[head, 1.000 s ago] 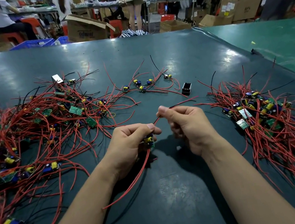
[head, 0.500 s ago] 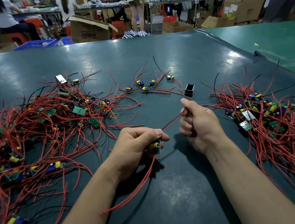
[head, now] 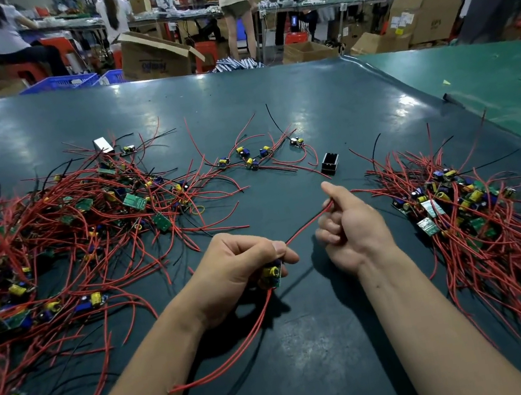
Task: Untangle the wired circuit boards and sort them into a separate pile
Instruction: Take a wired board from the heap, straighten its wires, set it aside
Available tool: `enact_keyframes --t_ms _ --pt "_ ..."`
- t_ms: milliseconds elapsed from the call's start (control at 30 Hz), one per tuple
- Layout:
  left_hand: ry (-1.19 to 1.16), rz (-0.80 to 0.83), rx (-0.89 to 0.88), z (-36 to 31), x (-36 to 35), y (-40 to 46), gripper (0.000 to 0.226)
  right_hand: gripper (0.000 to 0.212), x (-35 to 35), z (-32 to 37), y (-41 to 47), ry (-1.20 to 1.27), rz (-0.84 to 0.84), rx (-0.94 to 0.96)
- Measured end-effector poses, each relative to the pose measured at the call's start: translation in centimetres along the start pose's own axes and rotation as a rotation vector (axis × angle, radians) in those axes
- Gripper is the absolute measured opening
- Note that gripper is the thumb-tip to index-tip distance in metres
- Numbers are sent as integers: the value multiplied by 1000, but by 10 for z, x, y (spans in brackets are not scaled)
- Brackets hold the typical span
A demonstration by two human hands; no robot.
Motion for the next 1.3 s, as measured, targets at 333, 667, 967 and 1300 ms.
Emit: enact_keyframes --t_ms 333,667,967,1300 --pt "32 36 2 1 1 -1 20 42 6 23 -17 -610 -208 999" --pt "5 -66 -47 0 2 2 18 43 5 15 -9 -500 -96 675" --pt "-96 -298 -135 -6 13 4 21 32 -19 -37 -55 -940 791 176" --pt "-39 -788 -431 -21 62 5 27 23 -7 18 -29 -190 25 518"
Point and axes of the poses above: each hand's wrist, its own y-axis towards the middle knuckle, its own x-axis out of the back of the hand, z = x × y, the point moved 4 cm from there along y, towards the middle knuckle, and after that the axes turned 12 degrees about -z, right-handed, at the moved point
